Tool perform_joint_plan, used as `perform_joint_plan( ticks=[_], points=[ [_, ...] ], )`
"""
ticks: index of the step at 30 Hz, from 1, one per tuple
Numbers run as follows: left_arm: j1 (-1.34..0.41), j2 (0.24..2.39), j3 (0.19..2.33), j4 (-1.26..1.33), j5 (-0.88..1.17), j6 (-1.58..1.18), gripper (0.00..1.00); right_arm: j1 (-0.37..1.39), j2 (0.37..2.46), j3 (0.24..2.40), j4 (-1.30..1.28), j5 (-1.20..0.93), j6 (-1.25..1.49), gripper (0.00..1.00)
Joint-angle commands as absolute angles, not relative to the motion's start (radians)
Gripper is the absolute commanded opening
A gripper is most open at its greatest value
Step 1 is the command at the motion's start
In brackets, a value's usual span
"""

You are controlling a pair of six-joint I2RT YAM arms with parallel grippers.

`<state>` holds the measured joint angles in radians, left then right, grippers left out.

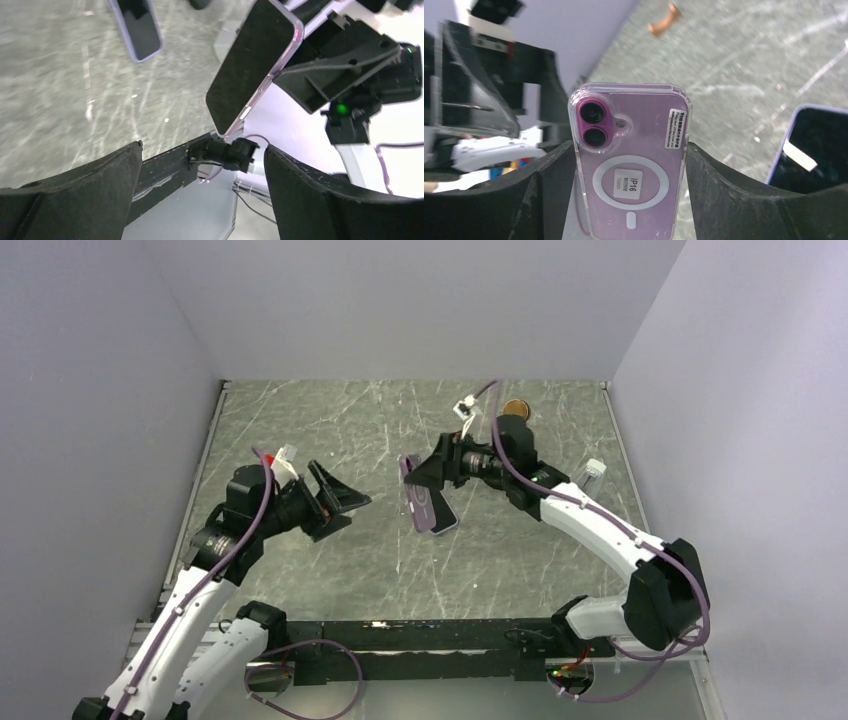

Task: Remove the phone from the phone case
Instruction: Pick up the phone at the center of the board.

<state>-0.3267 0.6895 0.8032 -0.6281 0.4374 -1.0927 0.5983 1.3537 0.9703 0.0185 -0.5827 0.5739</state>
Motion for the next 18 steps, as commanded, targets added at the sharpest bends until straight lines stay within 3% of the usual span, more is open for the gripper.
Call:
perform_joint_plan(
  ticks=[1, 7, 18],
  points=[
    [-0.383, 0.724, 0.809, -0.255, 0.593, -1.047, 0.94, 0.529, 1.283, 0.971, 0.335, -0.797, 0.765, 0.00],
    [-0.426, 0.833, 0.722, 0.198, 0.810, -1.103, 0.87, 0.459, 1.286, 0.998, 0.615, -0.887, 0.979, 0.00],
    [-0.489, 0.965, 0.898, 0.289, 1.012, -0.944, 0.91, 0.429, 1.348, 1.136, 1.017, -1.095, 1.268, 0.00]
  ],
)
